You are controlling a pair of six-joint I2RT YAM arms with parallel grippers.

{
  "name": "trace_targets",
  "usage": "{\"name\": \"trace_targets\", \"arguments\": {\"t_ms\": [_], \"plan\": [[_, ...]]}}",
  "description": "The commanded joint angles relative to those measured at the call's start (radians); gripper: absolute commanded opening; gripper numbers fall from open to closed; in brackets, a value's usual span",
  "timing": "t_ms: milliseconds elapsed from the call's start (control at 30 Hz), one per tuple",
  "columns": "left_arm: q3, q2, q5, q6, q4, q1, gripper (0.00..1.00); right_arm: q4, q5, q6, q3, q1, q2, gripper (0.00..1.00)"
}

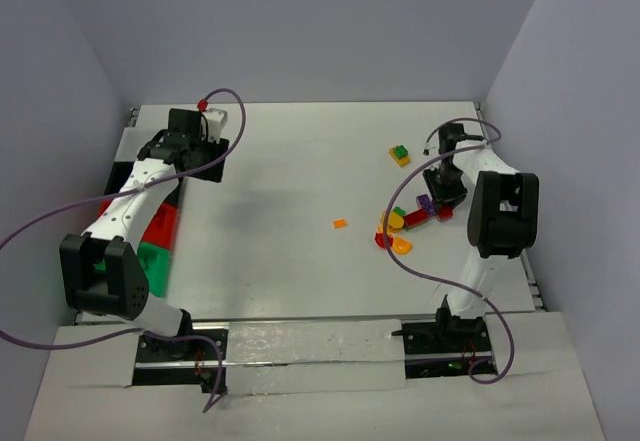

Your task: Sort the legos into containers by color

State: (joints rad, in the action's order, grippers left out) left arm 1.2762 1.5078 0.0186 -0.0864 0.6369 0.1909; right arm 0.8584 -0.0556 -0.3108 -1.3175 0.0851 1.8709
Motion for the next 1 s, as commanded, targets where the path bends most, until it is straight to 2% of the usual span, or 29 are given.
{"name": "trace_targets", "arguments": {"t_ms": [0, 67, 133, 233, 267, 333, 433, 500, 567, 667, 767, 800, 967], "plan": [[0.034, -0.001, -0.009, 0.01, -0.037, 0.005, 0.6, 0.068, 0.036, -0.029, -0.017, 0.007, -0.128, 0.04], [0.042, -0.006, -0.043, 0.011, -0.03, 0.004, 0.62, 0.111, 0.057, -0.034, -0.059, 0.008, -0.177, 0.0], [0.046, -0.027, -0.088, 0.009, -0.037, 0.001, 0.7, 0.169, 0.167, -0.037, -0.142, 0.008, -0.213, 0.0], [0.046, -0.075, -0.242, -0.003, -0.045, -0.012, 0.81, 0.221, 0.347, -0.019, -0.22, -0.001, -0.238, 0.0], [0.045, -0.097, -0.298, -0.006, -0.053, -0.016, 0.83, 0.227, 0.403, -0.008, -0.26, -0.006, -0.241, 0.0], [0.041, -0.136, -0.508, 0.002, -0.071, -0.024, 0.86, 0.22, 0.57, 0.022, -0.309, -0.037, -0.257, 0.0], [0.022, -0.157, -0.725, 0.04, -0.111, -0.028, 0.89, 0.156, 0.755, 0.081, -0.318, -0.138, -0.264, 0.0], [-0.003, -0.162, -0.833, 0.124, -0.161, -0.028, 0.9, 0.078, 0.837, 0.124, -0.31, -0.215, -0.268, 0.0], [-0.033, -0.161, -0.939, 0.192, -0.24, -0.03, 0.96, 0.008, 0.91, 0.165, -0.298, -0.312, -0.271, 0.0], [-0.079, -0.164, -1.043, 0.287, -0.361, -0.03, 0.99, 0.023, 0.956, 0.147, -0.335, -0.37, -0.246, 0.0], [-0.161, -0.162, -1.157, 0.479, -0.586, -0.025, 0.99, 0.013, 1.049, 0.17, -0.373, -0.445, -0.222, 0.0], [-0.178, -0.163, -1.174, 0.544, -0.624, -0.018, 0.99, 0.013, 1.08, 0.176, -0.382, -0.47, -0.216, 0.0], [-0.252, -0.178, -1.223, 0.661, -0.809, 0.013, 0.99, 0.026, 1.15, 0.177, -0.429, -0.521, -0.184, 0.0]]}}
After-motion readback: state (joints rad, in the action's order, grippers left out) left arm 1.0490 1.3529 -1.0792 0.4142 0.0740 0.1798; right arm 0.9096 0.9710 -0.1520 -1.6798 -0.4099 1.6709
